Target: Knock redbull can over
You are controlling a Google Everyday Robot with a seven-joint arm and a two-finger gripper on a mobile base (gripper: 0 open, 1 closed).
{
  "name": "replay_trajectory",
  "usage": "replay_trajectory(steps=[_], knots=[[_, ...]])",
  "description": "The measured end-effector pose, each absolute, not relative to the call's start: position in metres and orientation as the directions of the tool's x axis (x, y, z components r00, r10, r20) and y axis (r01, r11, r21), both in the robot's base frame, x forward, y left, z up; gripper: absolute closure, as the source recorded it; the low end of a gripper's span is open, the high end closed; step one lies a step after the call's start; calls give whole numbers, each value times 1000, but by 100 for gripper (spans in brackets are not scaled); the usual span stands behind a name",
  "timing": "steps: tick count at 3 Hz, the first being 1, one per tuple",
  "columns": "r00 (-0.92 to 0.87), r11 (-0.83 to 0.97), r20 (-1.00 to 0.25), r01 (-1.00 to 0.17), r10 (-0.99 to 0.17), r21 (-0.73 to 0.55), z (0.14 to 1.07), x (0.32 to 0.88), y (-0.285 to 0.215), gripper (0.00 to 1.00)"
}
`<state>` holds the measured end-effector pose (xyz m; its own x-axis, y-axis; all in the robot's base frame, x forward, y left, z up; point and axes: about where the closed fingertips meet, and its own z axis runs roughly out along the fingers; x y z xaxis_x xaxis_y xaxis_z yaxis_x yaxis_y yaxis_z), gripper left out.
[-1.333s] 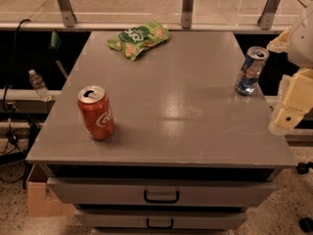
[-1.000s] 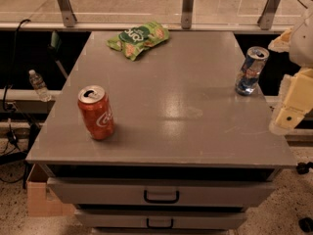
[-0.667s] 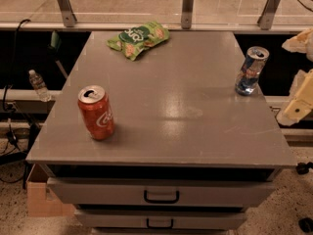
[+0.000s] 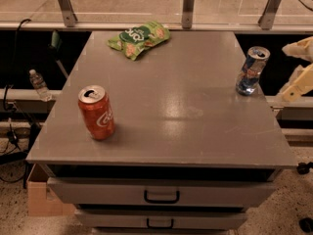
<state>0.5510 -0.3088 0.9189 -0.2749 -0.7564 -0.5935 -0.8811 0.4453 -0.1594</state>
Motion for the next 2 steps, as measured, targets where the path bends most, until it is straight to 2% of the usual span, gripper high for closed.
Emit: replay_trajectory(steps=[2], knots=[[-274,455,-774,-890,-571,-21,878,609,-291,0]])
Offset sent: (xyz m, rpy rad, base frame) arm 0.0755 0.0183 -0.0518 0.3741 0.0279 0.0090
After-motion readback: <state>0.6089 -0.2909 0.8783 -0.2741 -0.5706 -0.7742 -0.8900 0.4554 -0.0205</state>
